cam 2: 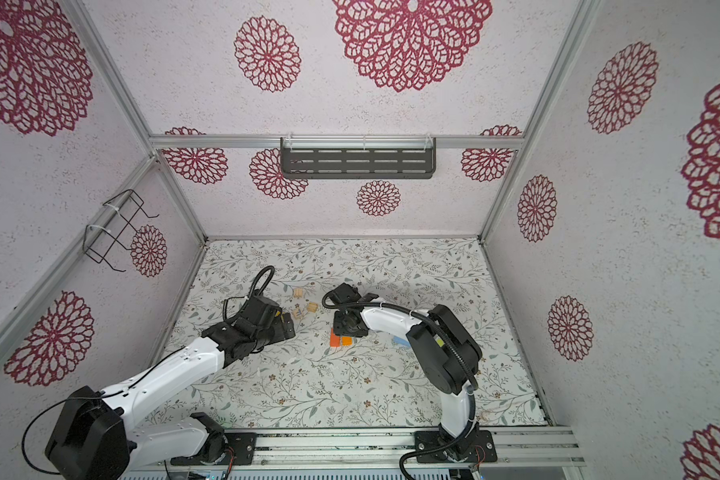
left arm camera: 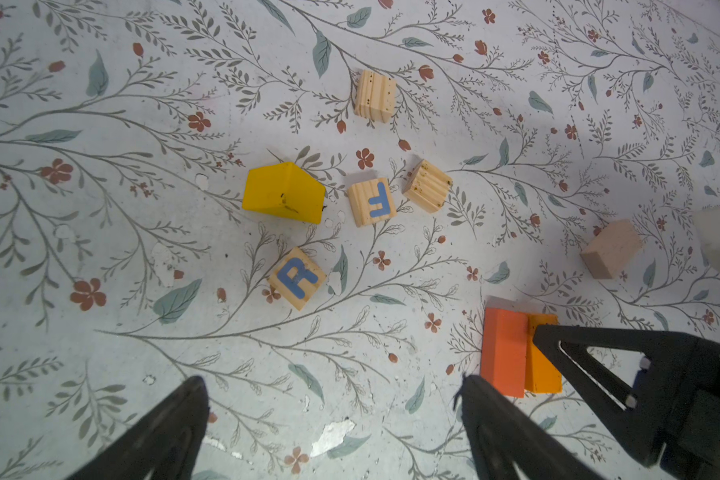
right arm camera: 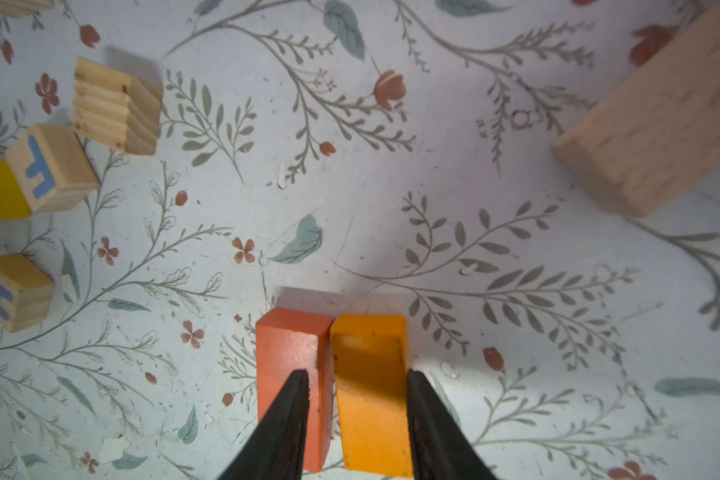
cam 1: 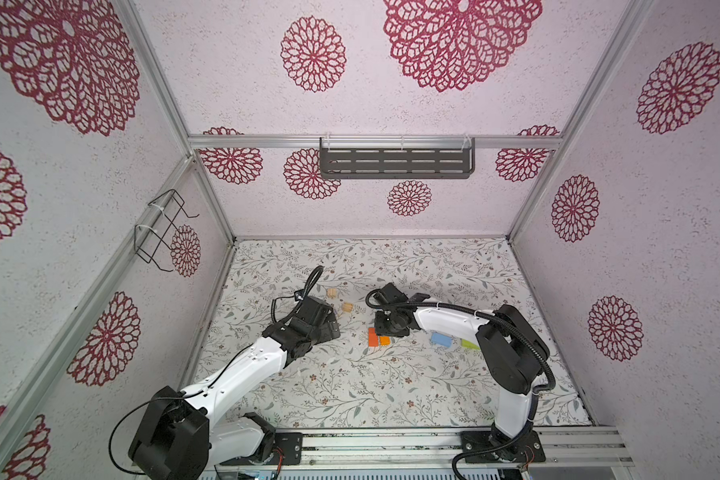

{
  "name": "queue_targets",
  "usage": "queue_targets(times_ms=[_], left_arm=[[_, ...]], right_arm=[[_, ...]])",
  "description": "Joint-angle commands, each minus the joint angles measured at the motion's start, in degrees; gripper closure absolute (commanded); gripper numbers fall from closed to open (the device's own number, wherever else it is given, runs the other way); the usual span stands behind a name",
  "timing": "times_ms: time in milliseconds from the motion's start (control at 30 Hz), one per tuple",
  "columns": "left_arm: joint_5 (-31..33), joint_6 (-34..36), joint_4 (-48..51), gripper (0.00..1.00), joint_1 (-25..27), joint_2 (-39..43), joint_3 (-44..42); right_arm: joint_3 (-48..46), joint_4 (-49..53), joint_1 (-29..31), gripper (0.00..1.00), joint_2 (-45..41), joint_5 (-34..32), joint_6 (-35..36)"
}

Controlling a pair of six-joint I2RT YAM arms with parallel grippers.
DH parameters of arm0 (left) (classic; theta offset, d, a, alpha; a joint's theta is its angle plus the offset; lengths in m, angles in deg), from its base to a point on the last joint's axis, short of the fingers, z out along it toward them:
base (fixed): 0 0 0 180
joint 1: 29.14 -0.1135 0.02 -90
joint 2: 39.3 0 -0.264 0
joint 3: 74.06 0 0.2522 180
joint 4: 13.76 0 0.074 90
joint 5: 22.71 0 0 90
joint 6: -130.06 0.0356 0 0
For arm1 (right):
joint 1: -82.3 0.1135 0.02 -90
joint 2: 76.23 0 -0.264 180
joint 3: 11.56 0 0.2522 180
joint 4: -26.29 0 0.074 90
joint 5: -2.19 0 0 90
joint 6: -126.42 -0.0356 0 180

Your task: Build the wood block tower

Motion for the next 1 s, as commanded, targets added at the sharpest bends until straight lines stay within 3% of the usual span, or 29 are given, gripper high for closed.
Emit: queue_targets(times_ms=[0,133,200,267,467,567,700,967], left_arm=[[0.61,-1.24,-0.3,0.03,0.87,-0.14,0.42],[0.22,-1.1,-0.02,0.03,1.13,-0.4,0.83],[-0.51,-1.09,-0.45,0.0,1.33,-0.56,0.77],[-0.86,-1.01,-0.9,0.07,1.78,-0.91,0.81],[-1.91,-0.7,-2.15,0.58,3.31,-4.9,2.56],[-3.83,-0.73,-3.89,1.0,4.06,-8.42,3.53],[-7.31,-1.7,-8.19,1.0,4.81,-13.39,3.8],[-14.33,-3.58,-18.73,1.0,6.15,-22.03,3.91]], right_arm=[[0.5,0.85,-0.32,0.57,-2.73,-0.79,-0.07],[-0.02,1.32,-0.88,0.63,-4.32,-1.22,0.59],[-1.14,0.87,-1.78,0.83,-5.77,-0.66,1.04],[-2.41,0.51,-2.87,0.95,-7.28,-0.04,1.32],[-6.18,-0.06,-5.62,1.0,-10.68,1.67,3.58],[-9.24,-2.83,-6.91,1.0,-12.16,4.88,5.06],[-13.73,-8.61,-8.23,1.0,-13.93,11.74,8.14],[-17.65,-14.5,-8.76,1.0,-12.61,16.97,9.54]])
